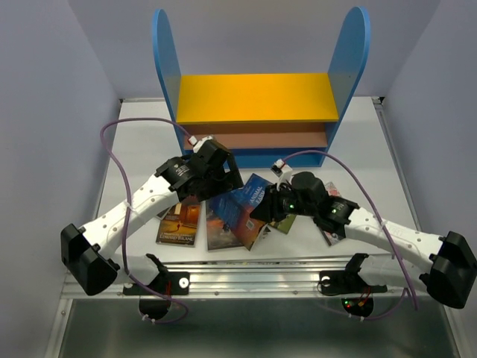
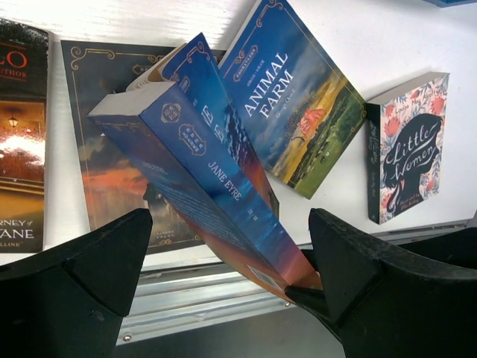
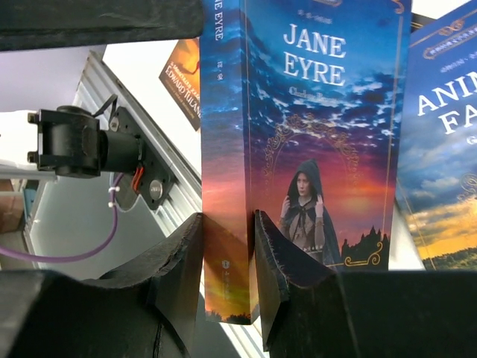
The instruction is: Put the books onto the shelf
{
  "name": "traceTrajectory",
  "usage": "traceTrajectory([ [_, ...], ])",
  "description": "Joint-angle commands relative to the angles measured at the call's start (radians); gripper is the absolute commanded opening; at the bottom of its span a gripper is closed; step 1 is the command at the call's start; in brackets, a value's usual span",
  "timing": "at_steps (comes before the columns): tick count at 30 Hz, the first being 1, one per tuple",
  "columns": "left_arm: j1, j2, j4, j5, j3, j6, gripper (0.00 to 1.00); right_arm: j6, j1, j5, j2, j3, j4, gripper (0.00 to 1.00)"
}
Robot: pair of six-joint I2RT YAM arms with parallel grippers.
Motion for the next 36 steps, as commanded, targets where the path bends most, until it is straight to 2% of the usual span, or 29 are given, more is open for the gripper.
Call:
traceTrajectory([
  [1,0.003,0.0,-0.018,-0.019,-0.001,-0.037,0.99,-0.034,0.035,0.017,0.002,0.029,0.03,0.01],
  [10,-0.004,0.092,-0.022,-0.008,-0.006,-0.071,0.99,-0.049,0.066,0.028,-0.012,0.014,0.044,0.01],
  [14,-0.022,0.128,-0.065,-0.017,-0.007,-0.084,0.94,-0.065,0.075,0.042,-0.021,0.011,0.036,0.01],
  [17,-0.036,0.143,-0.07,-0.017,-0.006,-0.094,0.78,-0.074,0.094,0.043,-0.029,0.005,0.047,0.01],
  [18,-0.037,0.146,-0.071,-0.019,-0.004,-0.095,0.65,-0.076,0.094,0.048,-0.032,0.003,0.048,0.01],
  [21,-0.046,0.161,-0.082,-0.027,0.007,-0.098,0.51,-0.08,0.103,0.052,-0.043,-0.001,0.047,0.01],
  [23,-0.054,0.177,-0.093,-0.033,0.02,-0.097,0.31,-0.085,0.103,0.051,-0.052,-0.003,0.042,0.01],
  [24,-0.059,0.18,-0.1,-0.033,0.028,-0.098,0.12,-0.089,0.103,0.049,-0.056,-0.003,0.041,0.01],
  [25,-0.063,0.185,-0.104,-0.034,0.03,-0.095,0.0,-0.094,0.103,0.042,-0.061,-0.005,0.039,0.01],
  [29,-0.083,0.166,-0.131,-0.066,0.039,-0.094,0.0,-0.115,0.103,-0.004,-0.072,0.005,0.011,0.01],
  [30,-0.088,0.143,-0.134,-0.074,0.036,-0.092,0.0,-0.129,0.103,-0.007,-0.084,0.012,-0.007,0.06],
  [31,-0.094,0.128,-0.136,-0.095,0.031,-0.088,0.0,-0.137,0.103,-0.009,-0.095,0.014,-0.015,0.43],
  [32,-0.1,0.111,-0.136,-0.108,0.028,-0.087,0.0,-0.144,0.103,-0.006,-0.109,0.017,-0.022,0.55],
  [33,-0.109,0.073,-0.133,-0.14,0.028,-0.087,0.0,-0.149,0.103,0.0,-0.138,0.02,-0.032,0.8],
  [34,-0.112,0.053,-0.124,-0.154,0.024,-0.074,0.0,-0.152,0.103,0.005,-0.153,0.025,-0.039,0.96],
  [36,-0.116,-0.025,-0.09,-0.172,0.008,-0.052,0.0,-0.151,0.103,0.043,-0.179,0.032,-0.055,1.0],
])
